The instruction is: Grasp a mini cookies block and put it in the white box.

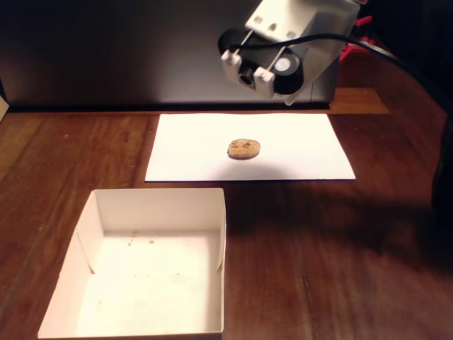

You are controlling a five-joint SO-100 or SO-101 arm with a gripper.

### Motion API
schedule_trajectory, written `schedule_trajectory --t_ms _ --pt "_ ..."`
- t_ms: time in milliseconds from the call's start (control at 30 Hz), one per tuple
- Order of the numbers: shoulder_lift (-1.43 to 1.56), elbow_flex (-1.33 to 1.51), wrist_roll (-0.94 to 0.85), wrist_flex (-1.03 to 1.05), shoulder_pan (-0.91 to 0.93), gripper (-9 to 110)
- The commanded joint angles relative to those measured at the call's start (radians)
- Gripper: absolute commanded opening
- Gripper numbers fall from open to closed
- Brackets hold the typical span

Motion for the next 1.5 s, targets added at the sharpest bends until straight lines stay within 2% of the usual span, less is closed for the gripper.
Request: schedule_trajectory --t_ms 0,333,700,900,1467 --pt "-0.037 -0.192 0.017 0.006 0.032 0" --pt "-0.21 -0.318 0.095 -0.072 0.081 0" --pt "-0.259 -0.287 0.117 -0.081 0.021 17" --pt "-0.301 -0.278 0.104 -0.087 0.02 31" --pt "-0.402 -0.268 0.143 -0.106 0.067 33"
